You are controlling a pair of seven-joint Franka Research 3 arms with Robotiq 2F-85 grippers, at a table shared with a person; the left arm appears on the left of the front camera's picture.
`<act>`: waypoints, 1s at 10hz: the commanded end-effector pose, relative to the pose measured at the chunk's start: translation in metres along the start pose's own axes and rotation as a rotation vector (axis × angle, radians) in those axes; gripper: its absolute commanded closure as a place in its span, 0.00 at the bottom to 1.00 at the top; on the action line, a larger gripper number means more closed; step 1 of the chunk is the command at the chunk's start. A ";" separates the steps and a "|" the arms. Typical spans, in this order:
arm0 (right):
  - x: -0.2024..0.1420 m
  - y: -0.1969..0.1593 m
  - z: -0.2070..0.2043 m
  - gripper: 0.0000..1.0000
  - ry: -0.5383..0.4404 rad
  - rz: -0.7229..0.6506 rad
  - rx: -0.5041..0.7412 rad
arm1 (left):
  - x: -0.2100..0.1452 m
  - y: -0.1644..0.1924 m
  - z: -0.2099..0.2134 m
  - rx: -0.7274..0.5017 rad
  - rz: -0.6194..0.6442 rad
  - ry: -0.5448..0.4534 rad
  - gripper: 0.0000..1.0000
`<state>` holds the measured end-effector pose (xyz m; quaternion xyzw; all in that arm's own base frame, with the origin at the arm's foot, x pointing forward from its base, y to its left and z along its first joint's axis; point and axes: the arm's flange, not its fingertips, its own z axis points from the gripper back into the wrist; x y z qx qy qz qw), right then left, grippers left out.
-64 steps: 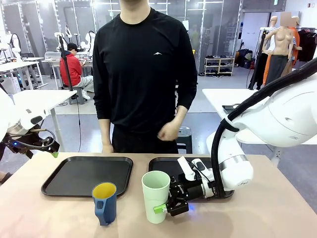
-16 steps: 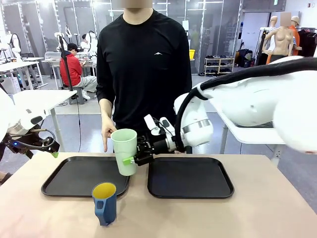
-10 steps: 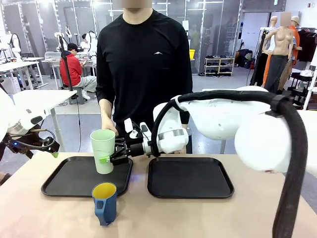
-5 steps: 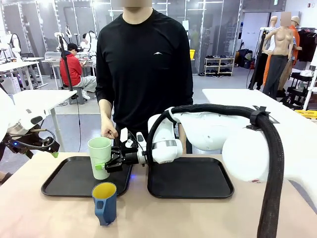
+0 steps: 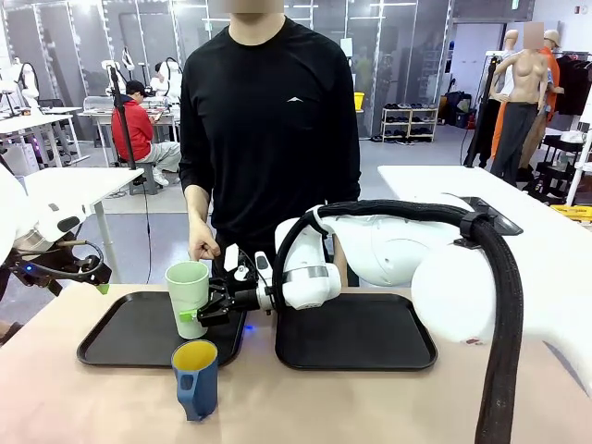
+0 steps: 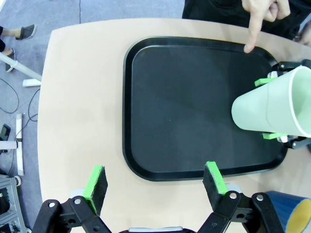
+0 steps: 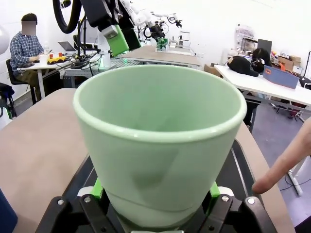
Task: Sort and store the cups by type.
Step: Place the picked Reusable plastic cup into the Flat Tray indicated by the person.
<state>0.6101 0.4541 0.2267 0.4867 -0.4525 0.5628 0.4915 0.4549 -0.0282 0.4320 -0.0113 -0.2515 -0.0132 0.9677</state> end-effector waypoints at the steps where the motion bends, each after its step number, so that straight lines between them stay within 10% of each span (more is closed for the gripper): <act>1: 0.005 0.000 -0.002 0.15 0.032 0.013 -0.009 | 0.001 0.001 0.000 -0.001 0.001 -0.001 0.00; 10: 0.008 0.002 0.005 0.00 0.124 -0.013 0.002 | 0.001 0.001 0.000 -0.001 0.001 -0.001 0.00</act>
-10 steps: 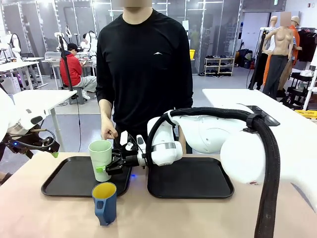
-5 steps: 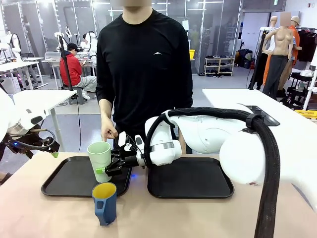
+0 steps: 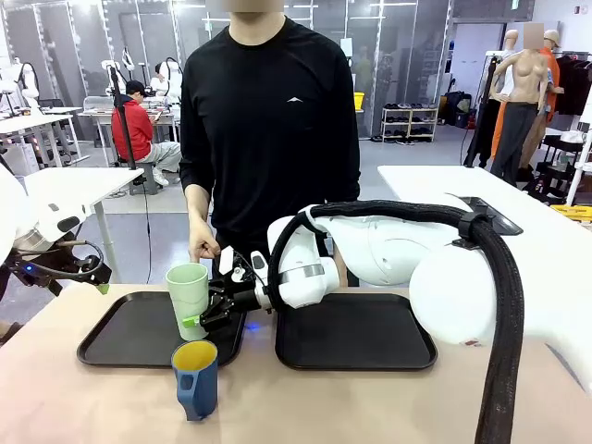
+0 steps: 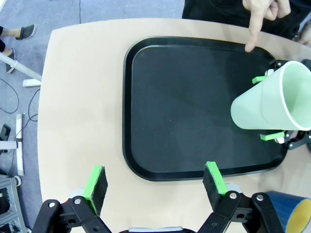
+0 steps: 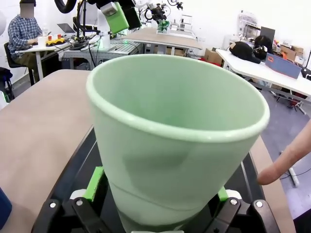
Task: Sort and store the cups by type.
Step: Place the picked Reusable plastic cup into the Flat Tray indicated by the person.
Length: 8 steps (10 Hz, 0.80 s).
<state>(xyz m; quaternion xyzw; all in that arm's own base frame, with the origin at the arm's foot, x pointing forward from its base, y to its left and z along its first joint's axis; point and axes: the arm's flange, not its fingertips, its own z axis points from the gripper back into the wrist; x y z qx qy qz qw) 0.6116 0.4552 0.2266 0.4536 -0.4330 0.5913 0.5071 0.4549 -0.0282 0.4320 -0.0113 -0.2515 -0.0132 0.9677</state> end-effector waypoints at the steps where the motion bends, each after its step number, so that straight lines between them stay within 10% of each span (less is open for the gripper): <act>1: 0.008 0.003 0.010 0.00 0.022 -0.041 0.005 | 0.001 0.001 0.000 -0.001 0.001 -0.001 0.00; 8: 0.010 0.012 0.052 0.00 0.004 -0.065 -0.062 | 0.001 0.001 0.000 -0.001 0.001 -0.001 0.00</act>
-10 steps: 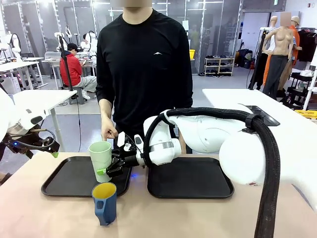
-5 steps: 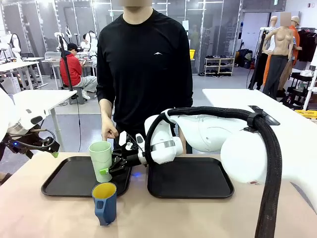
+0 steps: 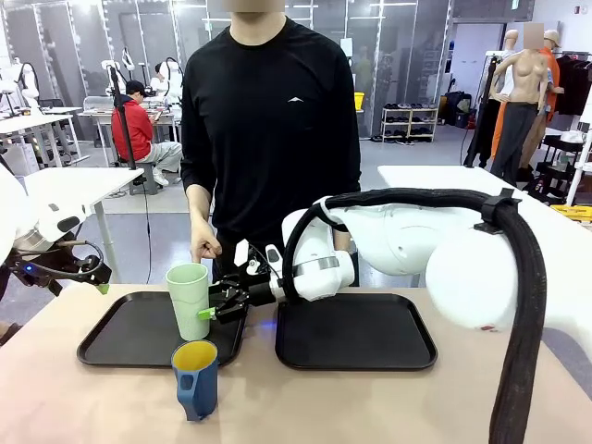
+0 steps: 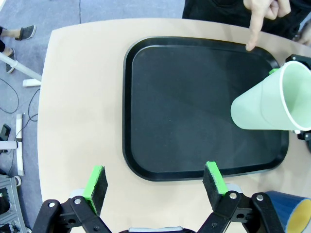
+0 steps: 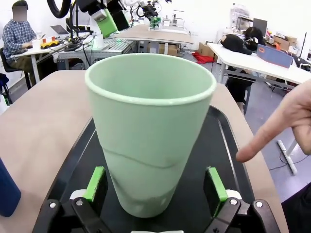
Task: Sort and store the cups by type.
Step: Place the picked Reusable plastic cup into the Flat Tray indicated by the person.
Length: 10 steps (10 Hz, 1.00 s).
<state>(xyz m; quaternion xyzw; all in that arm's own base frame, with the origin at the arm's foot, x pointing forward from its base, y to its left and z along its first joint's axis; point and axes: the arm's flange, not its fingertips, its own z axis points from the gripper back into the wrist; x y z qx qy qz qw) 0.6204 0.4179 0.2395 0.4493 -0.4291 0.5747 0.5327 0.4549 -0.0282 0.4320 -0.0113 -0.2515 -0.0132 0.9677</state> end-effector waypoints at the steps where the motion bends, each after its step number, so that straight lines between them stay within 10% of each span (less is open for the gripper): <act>1: 0.004 0.020 0.022 0.00 -0.021 -0.021 -0.045 | 0.001 0.001 0.000 -0.001 0.001 -0.001 0.00; 10: -0.001 0.005 0.025 0.00 -0.013 -0.045 -0.041 | 0.001 0.001 0.000 -0.001 0.001 -0.001 0.00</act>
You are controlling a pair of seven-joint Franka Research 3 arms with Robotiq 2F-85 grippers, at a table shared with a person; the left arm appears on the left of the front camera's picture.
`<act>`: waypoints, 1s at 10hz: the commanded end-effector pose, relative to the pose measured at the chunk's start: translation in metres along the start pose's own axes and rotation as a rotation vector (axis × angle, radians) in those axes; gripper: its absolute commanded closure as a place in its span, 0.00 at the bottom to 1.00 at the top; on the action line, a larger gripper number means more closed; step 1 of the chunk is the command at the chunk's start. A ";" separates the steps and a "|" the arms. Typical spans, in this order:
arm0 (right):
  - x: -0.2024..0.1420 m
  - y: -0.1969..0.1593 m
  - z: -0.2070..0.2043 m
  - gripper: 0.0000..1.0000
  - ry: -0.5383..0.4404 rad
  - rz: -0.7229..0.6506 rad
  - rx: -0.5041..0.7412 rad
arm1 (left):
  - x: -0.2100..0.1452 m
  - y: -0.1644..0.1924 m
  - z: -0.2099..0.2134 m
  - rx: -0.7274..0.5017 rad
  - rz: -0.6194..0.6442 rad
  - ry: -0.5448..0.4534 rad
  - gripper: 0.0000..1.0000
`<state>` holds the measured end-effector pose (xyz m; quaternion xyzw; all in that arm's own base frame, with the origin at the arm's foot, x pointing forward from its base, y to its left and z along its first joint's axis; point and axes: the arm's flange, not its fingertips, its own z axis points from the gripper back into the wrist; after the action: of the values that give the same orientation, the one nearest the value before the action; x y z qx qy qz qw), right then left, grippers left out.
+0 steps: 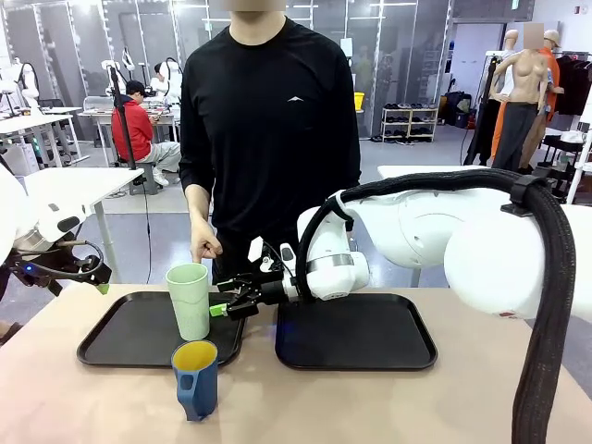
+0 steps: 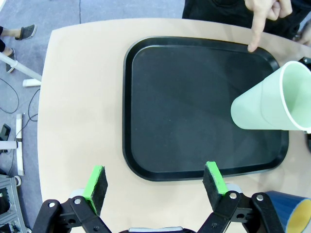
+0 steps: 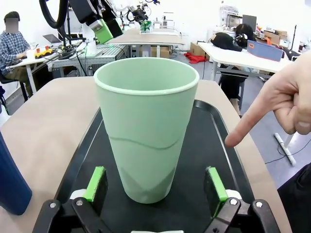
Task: Sort and store the cups by type.
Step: Place the picked Reusable plastic cup into the Flat Tray indicated by the person, then pick up the Handle plastic cup and place it into the empty Flat Tray.
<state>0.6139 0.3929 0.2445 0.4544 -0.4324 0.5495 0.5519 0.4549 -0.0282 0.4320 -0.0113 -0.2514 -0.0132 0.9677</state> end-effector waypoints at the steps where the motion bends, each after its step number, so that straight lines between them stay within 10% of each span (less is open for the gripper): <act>1: 0.000 -0.003 0.000 0.00 0.002 0.005 -0.004 | 0.001 0.001 0.000 -0.001 0.001 -0.001 0.00; 7: -0.001 -0.001 0.001 0.00 0.002 0.000 -0.002 | 0.001 0.001 0.000 -0.001 0.001 -0.001 0.00; 10: 0.049 0.054 0.050 0.00 0.245 -0.050 -0.138 | 0.001 0.001 0.000 -0.001 0.001 -0.001 0.00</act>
<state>0.5947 0.3700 0.2780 0.3914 -0.4241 0.5553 0.5987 0.4550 -0.0282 0.4318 -0.0113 -0.2512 -0.0131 0.9678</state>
